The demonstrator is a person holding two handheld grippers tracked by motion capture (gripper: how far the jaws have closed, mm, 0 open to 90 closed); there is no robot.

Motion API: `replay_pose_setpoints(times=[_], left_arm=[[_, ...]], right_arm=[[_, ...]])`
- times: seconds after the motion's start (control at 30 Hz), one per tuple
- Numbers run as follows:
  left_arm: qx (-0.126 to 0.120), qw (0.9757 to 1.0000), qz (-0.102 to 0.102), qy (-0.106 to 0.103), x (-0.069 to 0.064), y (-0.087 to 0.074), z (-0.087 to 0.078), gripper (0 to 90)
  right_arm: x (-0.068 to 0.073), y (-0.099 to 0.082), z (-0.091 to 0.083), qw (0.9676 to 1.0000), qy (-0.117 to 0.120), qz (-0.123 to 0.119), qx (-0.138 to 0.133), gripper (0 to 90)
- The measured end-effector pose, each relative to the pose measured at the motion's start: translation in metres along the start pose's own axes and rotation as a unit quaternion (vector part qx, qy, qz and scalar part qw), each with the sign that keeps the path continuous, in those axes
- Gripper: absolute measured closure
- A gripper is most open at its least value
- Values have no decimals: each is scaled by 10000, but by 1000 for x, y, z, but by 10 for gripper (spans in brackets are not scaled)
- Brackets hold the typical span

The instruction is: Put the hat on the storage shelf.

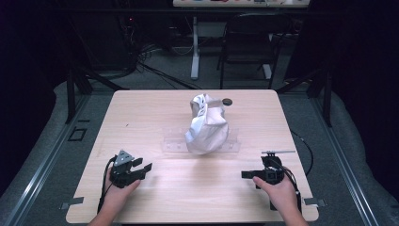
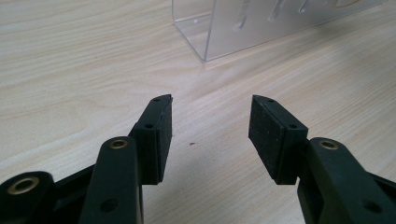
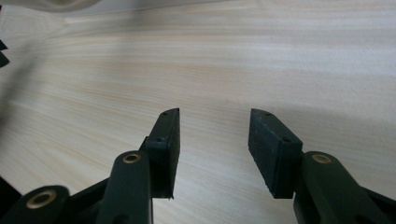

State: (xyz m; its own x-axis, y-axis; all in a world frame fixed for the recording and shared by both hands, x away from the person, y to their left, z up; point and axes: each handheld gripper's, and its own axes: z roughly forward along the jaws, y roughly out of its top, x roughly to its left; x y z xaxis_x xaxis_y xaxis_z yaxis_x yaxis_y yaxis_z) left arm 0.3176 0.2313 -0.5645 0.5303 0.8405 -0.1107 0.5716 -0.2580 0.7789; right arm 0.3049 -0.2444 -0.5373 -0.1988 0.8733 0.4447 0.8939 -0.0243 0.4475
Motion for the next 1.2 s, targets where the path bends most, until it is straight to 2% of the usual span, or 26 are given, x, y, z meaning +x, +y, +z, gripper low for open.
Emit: replay_pose_setpoints(times=[0.03,0.07,0.1,0.13,0.17,0.2,0.23,0.3,0.37,0.4,0.43,0.47,0.53,0.63,0.8,0.93,0.97,1.13,1.2], left_arm=[[6,10000,1,-8,0,0,0,498],[36,10000,2,-17,-1,0,0,498],[25,10000,36,-17,-1,0,1,498],[33,10000,40,-29,-2,0,1,497],[29,10000,27,-41,-3,0,2,497],[57,10000,53,-48,-3,1,2,497],[63,10000,52,-34,-4,1,2,496],[38,10000,45,-43,-4,0,3,497],[66,9999,58,-58,-5,0,3,497],[74,9999,62,-61,-5,0,4,496],[74,9999,60,-56,-5,0,4,496],[82,9999,88,-42,-5,0,4,496],[87,9999,71,-55,-6,0,5,496],[73,9999,77,-62,-6,0,6,496],[80,9999,114,-68,-7,0,6,496],[100,9998,135,-67,-8,0,7,496],[101,9998,154,-94,-7,0,8,496],[122,9997,175,-99,-9,1,8,494],[101,9997,177,-106,-9,1,9,493]], right_arm=[[-2,-4,-1,9999,-106,-96,-9,544],[-3,-9,2,9998,32,-28,-186,544],[-5,-12,-2,9997,-143,-193,-101,540],[-6,-19,5,9989,206,56,-414,531],[-8,-22,4,9992,183,-35,-361,530],[-9,-27,5,9987,268,15,-439,530],[-11,-30,5,9986,276,-38,-459,529],[-12,-34,7,9986,212,-112,-482,529],[-13,-39,8,9975,205,-194,-655,529],[-13,-40,10,9963,295,-163,-797,530],[-14,-42,9,9960,235,-262,-824,529],[-14,-44,10,9946,337,-279,-941,529],[-14,-46,10,9932,360,-321,-1059,529],[-13,-47,9,9924,431,-342,-1097,523],[-13,-51,9,9910,424,-462,-1179,522],[-15,-55,8,9885,368,-510,-1373,516],[-16,-55,7,9889,291,-484,-1374,516],[-22,-56,8,9878,356,-260,-1496,516],[-24,-56,9,9879,312,-187,-1505,516]])
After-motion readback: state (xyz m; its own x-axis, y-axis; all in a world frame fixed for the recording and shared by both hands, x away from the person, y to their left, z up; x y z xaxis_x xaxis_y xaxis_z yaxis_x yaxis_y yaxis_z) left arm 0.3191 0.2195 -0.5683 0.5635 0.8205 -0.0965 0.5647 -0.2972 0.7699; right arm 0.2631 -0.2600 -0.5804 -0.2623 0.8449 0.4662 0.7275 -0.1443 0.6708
